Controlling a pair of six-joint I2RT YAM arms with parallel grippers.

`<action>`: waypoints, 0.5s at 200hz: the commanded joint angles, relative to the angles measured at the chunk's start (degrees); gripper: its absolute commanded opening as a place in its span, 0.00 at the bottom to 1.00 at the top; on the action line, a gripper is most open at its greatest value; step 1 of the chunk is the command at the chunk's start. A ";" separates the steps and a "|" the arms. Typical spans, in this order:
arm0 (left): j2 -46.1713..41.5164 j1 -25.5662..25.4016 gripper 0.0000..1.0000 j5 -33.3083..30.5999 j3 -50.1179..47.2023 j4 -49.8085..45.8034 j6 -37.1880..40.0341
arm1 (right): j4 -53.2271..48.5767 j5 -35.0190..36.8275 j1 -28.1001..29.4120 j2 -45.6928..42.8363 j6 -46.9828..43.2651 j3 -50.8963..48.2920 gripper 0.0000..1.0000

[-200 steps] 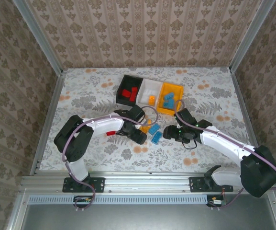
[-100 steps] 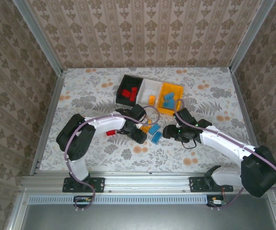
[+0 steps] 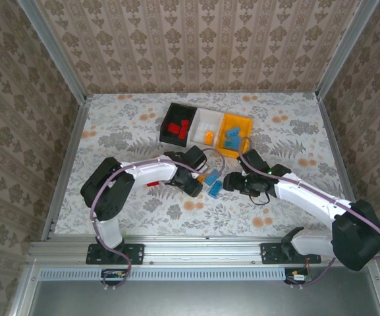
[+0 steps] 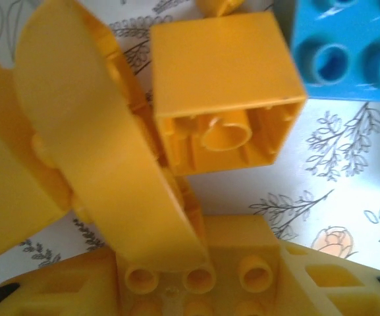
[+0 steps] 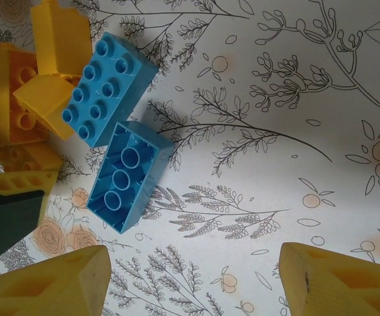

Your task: Sort the legos into containers by color

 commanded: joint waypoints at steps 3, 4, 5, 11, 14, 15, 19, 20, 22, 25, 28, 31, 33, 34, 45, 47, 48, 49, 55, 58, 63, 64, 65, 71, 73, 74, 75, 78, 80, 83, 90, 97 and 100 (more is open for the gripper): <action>-1.31 -0.91 0.50 2.08 -1.57 0.40 -1.25 | -1.50 1.61 0.68 -0.29 1.14 1.47 0.70; -1.45 -0.90 0.50 2.05 -1.66 0.34 -1.33 | -1.51 1.58 0.70 -0.33 1.14 1.47 0.70; -1.57 -0.90 0.50 2.04 -1.71 0.31 -1.42 | -1.48 1.62 0.70 -0.31 1.14 1.42 0.70; -2.44 -0.95 0.50 1.77 -2.19 -0.01 -1.75 | -1.47 1.72 0.79 -0.38 1.14 1.38 0.70; -2.94 -0.91 0.50 1.63 -2.34 -0.18 -1.85 | -1.47 1.73 0.79 -0.38 1.18 1.30 0.70; -3.06 -0.95 0.50 1.61 -2.44 -0.25 -1.94 | -1.50 1.69 0.79 -0.38 1.20 1.30 0.70; -3.67 -0.97 0.50 1.44 -2.72 -0.52 -2.12 | -1.52 1.69 0.79 -0.50 1.22 1.20 0.70; -3.82 -0.98 0.50 1.42 -2.76 -0.64 -2.17 | -1.48 1.72 0.79 -0.49 1.22 1.20 0.70; -4.17 -0.91 0.50 1.30 -2.82 -0.78 -2.23 | -1.52 1.73 0.84 -0.47 1.22 1.16 0.70; -4.70 -0.93 0.50 1.24 -2.95 -1.11 -2.42 | -1.52 1.74 0.88 -0.47 1.22 1.13 0.70; -5.15 -0.90 0.50 1.11 -3.08 -1.38 -2.51 | -1.52 1.73 0.88 -0.47 1.22 1.12 0.70; -5.73 -0.88 0.50 1.03 -3.14 -1.81 -2.58 | -1.45 1.74 0.88 -0.53 1.20 1.10 0.70; -6.12 -0.87 0.50 0.92 -3.18 -2.00 -2.68 | -1.44 1.69 0.88 -0.49 1.22 1.07 0.70; -6.32 -0.84 0.50 0.85 -3.22 -2.09 -2.71 | -1.40 1.72 0.88 -0.52 1.22 1.05 0.70; -8.52 -0.65 0.50 0.27 -3.34 -3.28 -2.97 | -1.27 1.73 0.88 -0.47 1.26 0.98 0.70; -8.95 -0.64 0.50 0.09 -3.36 -3.53 -2.95 | -1.27 1.72 0.88 -0.47 1.30 0.97 0.70; -9.14 -0.59 0.50 0.05 -3.35 -3.64 -3.02 | -1.26 1.73 0.88 -0.47 1.31 1.00 0.70; -9.36 -0.57 0.50 0.02 -3.34 -3.74 -3.06 | -1.26 1.73 0.93 -0.51 1.31 1.01 0.70; -10.59 -0.21 0.50 -0.28 -3.32 -4.39 -3.17 | -1.13 1.69 0.97 -0.43 1.23 1.01 0.70; -11.24 0.00 0.50 -0.34 -3.16 -4.71 -3.18 | -1.03 1.63 0.97 -0.27 1.25 1.02 0.70; -12.28 0.45 0.50 -0.42 -2.93 -5.29 -3.26 | -0.90 1.65 0.97 -0.16 1.23 0.98 0.70; -12.47 0.57 0.50 -0.43 -2.83 -5.45 -3.22 | -0.86 1.65 0.97 -0.14 1.18 1.00 0.70; -12.70 0.67 0.50 -0.44 -2.73 -5.52 -3.24 | -0.84 1.65 0.97 -0.08 1.20 1.06 0.70; -13.75 1.50 0.50 -0.29 -2.23 -6.16 -3.24 | -0.67 1.56 0.96 0.18 1.16 1.06 0.70; -14.08 1.84 0.50 -0.20 -2.01 -6.38 -3.26 | -0.59 1.56 0.97 0.24 1.14 1.10 0.70; -14.29 2.01 0.50 -0.15 -1.88 -6.47 -3.26 | -0.53 1.56 0.97 0.33 1.14 1.11 0.70; -14.45 2.10 0.50 -0.12 -1.78 -6.57 -3.22 | -0.46 1.48 0.97 0.37 1.14 1.11 0.70; -14.83 2.60 0.50 0.12 -1.48 -6.83 -3.18 | -0.28 1.43 1.01 0.55 1.11 1.11 0.70; -15.05 2.97 0.50 0.21 -1.21 -6.94 -3.11 | -0.18 1.38 0.98 0.62 1.13 1.11 0.70; -15.44 3.50 0.50 0.44 -0.78 -7.20 -3.05 | -0.09 1.38 0.97 0.73 1.14 1.11 0.70; -15.87 4.93 0.51 1.06 0.36 -7.75 -2.84 | 0.27 1.20 0.97 1.20 1.14 1.07 0.70; -16.02 6.31 0.51 1.87 1.95 -8.36 -2.43 | 0.70 0.98 1.06 1.53 1.14 1.02 0.70; -15.97 6.92 0.51 2.19 2.69 -8.57 -2.26 | 0.88 0.95 1.06 1.81 1.14 0.98 0.70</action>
